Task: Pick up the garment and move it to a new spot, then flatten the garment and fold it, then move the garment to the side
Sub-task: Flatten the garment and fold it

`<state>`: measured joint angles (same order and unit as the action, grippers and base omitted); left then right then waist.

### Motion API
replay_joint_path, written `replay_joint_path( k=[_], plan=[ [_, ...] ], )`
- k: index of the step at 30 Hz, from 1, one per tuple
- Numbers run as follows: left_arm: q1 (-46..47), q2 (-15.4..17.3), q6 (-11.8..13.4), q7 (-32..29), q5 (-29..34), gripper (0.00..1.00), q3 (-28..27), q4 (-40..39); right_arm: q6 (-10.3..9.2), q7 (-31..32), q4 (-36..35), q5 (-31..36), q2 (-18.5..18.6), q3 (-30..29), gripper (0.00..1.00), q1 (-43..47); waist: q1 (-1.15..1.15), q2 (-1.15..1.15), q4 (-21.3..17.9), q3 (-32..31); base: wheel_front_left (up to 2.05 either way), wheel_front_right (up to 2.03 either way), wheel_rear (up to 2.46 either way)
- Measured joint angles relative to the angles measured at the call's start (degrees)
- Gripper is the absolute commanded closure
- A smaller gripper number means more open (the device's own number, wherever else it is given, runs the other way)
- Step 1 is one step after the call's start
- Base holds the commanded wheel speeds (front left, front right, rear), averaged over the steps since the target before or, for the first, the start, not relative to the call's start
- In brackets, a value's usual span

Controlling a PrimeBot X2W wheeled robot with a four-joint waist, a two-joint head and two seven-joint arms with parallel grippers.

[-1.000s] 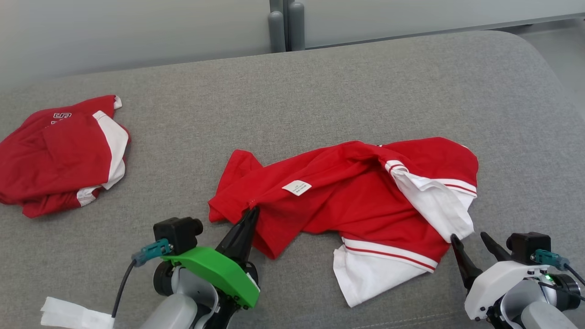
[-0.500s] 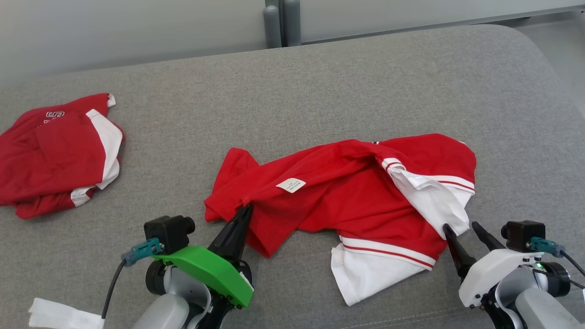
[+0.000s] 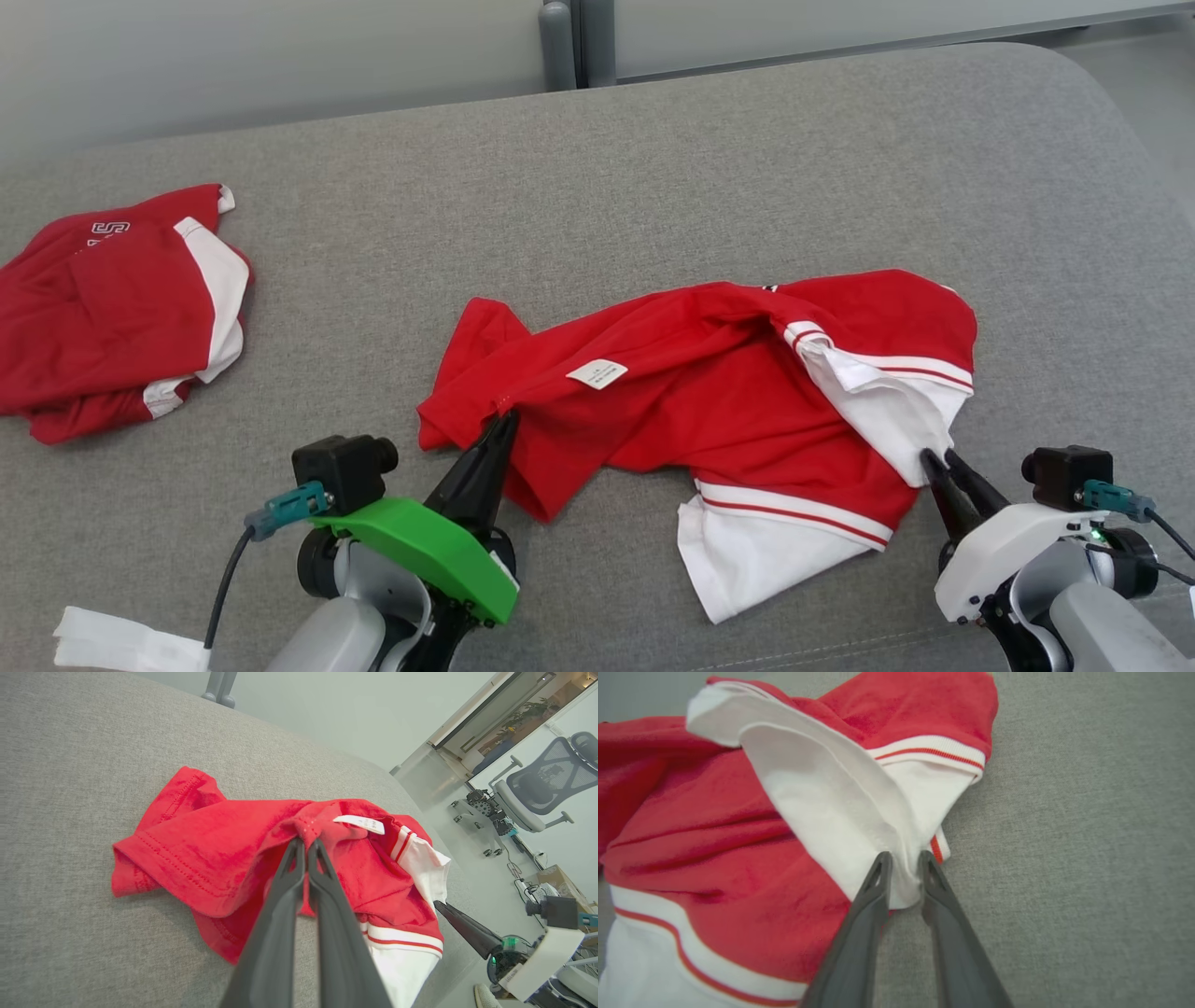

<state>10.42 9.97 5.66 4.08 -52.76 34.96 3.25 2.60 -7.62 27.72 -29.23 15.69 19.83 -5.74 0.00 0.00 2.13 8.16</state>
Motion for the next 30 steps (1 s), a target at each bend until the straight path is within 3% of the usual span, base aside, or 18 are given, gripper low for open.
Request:
replay_joint_path(
  k=[2, 17, 22, 26, 30],
  plan=[
    [0.0, 0.0, 0.4, 0.0, 0.0, 1.00, -0.1, -0.1, 0.42, -0.7, 0.0, 0.0, -0.1, 0.1, 1.00, 0.0, 0.00, 0.00, 0.0, 0.0, 0.00, 0.00, 0.00],
    [-1.0, 1.5, 0.5, -0.4, 0.1, 1.00, -2.0, -1.6, 2.61, -2.7, -2.8, -2.3, 0.2, -0.5, 1.00, -0.9, 0.00, 0.00, -1.5, -1.4, 0.00, 0.00, 0.00],
    [0.7, 6.0, 0.9, -1.4, 1.1, 1.00, -4.8, -3.2, 3.46, -2.7, -10.0, -1.8, 3.7, -0.8, 1.00, -8.7, 0.00, 0.00, -2.2, -2.0, 0.00, 0.00, 0.00],
    [7.2, 10.5, 1.0, -4.4, 4.1, 1.00, -5.7, -4.7, 3.93, -2.2, -16.9, -1.0, 8.7, -2.5, 1.00, -17.3, 0.00, 0.00, -2.5, -2.9, 0.00, 0.00, 0.00],
    [13.0, 14.4, 0.9, -8.1, 4.6, 1.00, -7.3, -6.5, 4.27, 0.5, -22.9, -2.5, 10.8, -3.4, 1.00, -24.3, 0.00, 0.00, -2.7, -4.2, 0.00, 0.00, 0.00]
  ],
)
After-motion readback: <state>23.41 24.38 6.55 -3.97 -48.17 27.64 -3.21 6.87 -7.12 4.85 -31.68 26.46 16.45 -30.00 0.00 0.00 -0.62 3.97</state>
